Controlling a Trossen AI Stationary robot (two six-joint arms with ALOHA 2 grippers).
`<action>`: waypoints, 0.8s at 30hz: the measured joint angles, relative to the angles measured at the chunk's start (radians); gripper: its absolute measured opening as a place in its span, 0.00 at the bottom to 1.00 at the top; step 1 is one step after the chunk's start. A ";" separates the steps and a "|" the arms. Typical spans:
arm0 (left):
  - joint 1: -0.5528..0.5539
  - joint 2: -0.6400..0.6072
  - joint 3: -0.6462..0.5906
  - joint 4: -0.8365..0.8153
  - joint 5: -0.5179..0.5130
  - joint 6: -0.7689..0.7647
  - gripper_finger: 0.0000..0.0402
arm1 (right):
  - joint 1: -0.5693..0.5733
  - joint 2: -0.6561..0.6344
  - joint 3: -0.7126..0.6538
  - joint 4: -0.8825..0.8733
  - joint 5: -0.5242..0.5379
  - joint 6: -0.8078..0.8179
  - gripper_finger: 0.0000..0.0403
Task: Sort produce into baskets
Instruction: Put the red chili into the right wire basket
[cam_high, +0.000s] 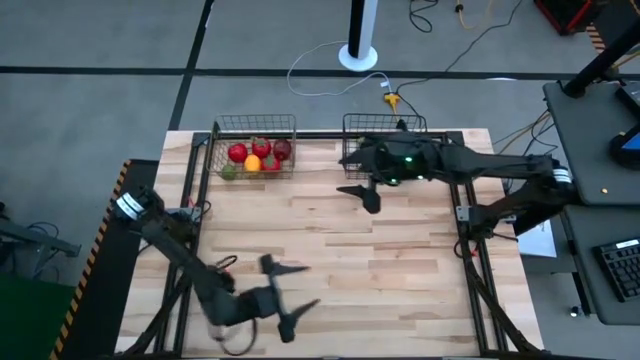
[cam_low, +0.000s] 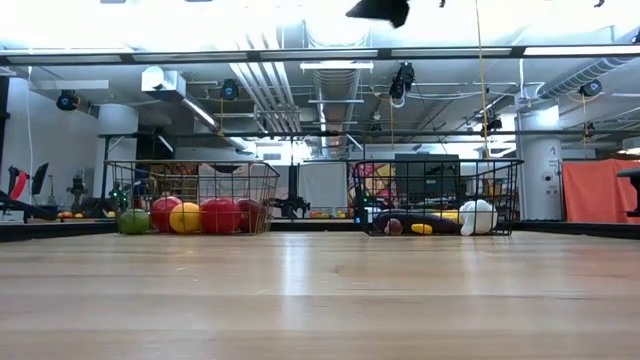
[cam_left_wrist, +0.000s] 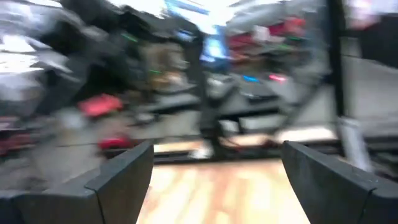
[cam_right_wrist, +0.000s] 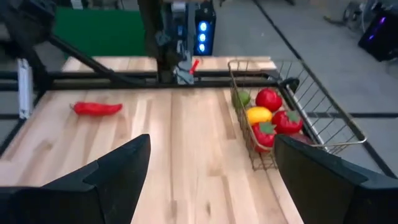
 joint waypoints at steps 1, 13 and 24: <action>0.019 -0.003 0.013 -0.102 0.072 -0.086 0.83 | 0.006 -0.019 -0.012 0.004 0.007 0.002 0.82; 0.105 -0.001 0.428 -1.965 0.512 -1.598 0.83 | 0.031 -0.065 -0.067 -0.011 0.045 0.027 0.80; -0.051 0.044 0.280 -2.203 1.097 -2.364 0.83 | 0.031 -0.048 -0.068 -0.018 0.044 0.041 0.81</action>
